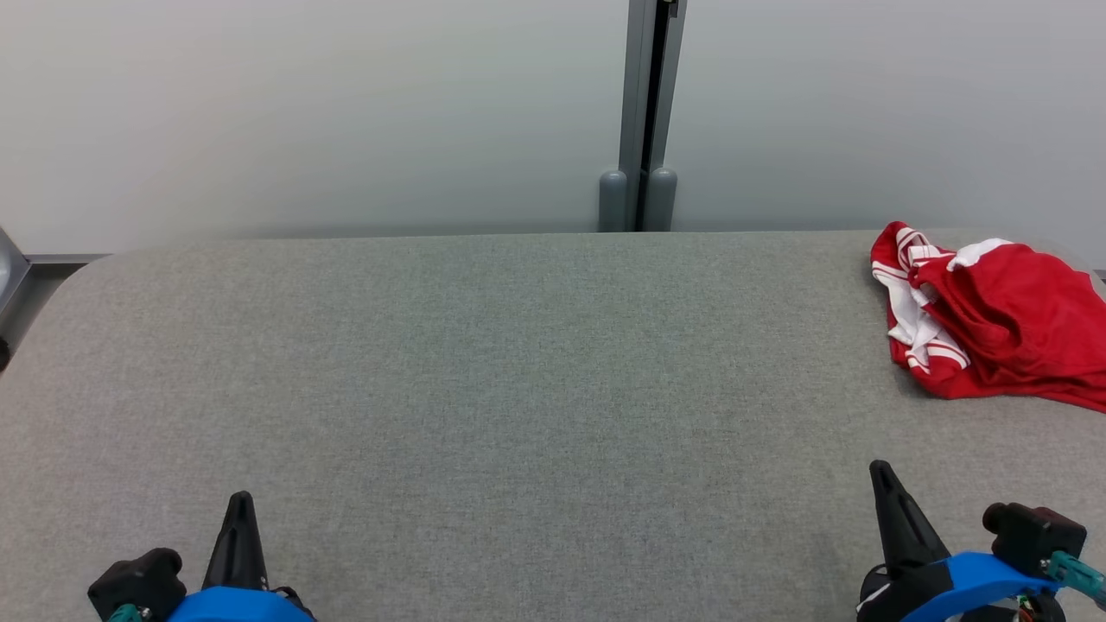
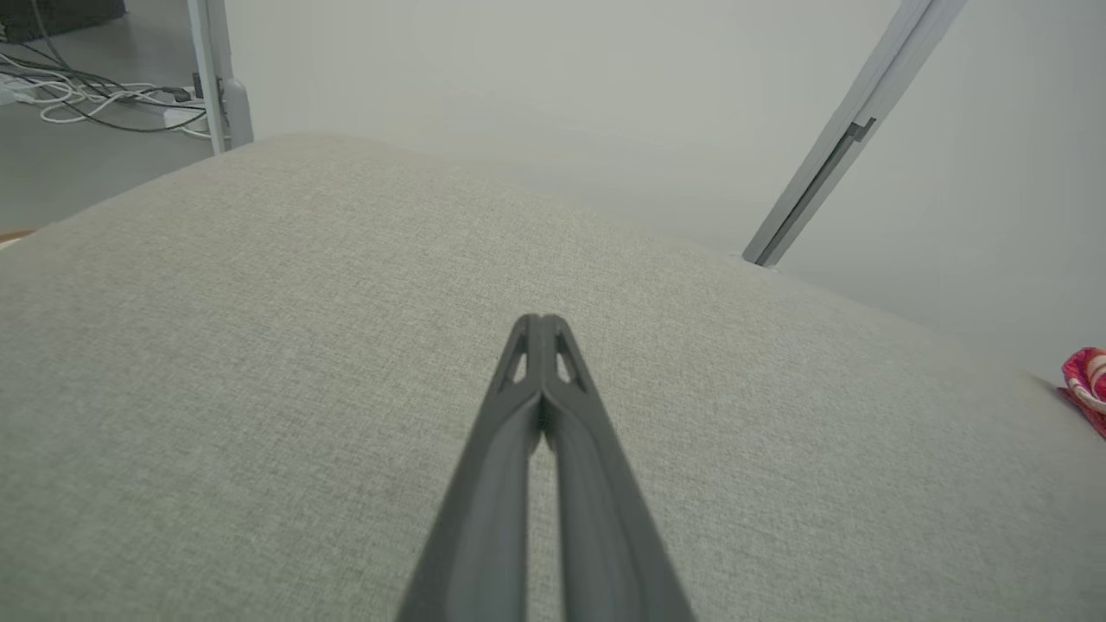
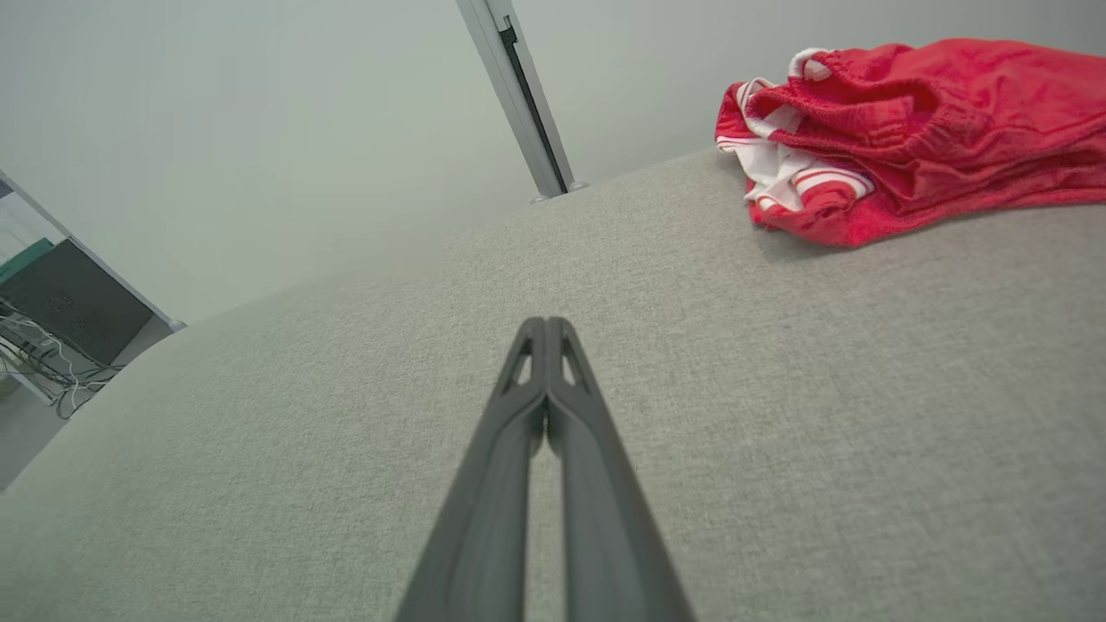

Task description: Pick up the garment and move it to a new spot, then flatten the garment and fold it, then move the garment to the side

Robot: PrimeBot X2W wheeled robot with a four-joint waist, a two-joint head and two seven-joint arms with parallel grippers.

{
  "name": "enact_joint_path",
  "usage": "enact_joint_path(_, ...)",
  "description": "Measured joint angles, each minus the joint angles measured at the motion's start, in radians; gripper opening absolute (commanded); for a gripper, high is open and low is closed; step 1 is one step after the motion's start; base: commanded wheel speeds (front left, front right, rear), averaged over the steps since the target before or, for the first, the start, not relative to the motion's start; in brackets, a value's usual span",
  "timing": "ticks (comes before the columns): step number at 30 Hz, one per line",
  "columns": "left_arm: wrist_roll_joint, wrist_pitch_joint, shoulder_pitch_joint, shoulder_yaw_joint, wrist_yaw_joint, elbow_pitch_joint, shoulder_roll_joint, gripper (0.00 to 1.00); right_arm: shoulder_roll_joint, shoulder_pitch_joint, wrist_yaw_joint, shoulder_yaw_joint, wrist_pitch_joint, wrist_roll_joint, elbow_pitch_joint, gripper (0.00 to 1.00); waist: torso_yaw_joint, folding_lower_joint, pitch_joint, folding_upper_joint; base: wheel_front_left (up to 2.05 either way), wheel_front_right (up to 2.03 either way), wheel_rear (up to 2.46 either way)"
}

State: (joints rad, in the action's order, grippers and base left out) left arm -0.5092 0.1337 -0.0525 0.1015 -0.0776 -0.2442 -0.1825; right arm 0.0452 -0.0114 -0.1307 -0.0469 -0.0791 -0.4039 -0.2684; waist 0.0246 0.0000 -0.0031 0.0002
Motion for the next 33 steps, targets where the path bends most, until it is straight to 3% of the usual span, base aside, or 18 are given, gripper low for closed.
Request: enact_joint_path(33, -0.452, -0.1, 0.061, -0.09, 0.081, 0.0, 0.056, 0.0, 0.0, -0.029, 0.0, -0.026, 0.077, -0.494, 0.01, 0.0, -0.007, 0.0, 0.002, -0.0002, 0.0, 0.0, 0.0)
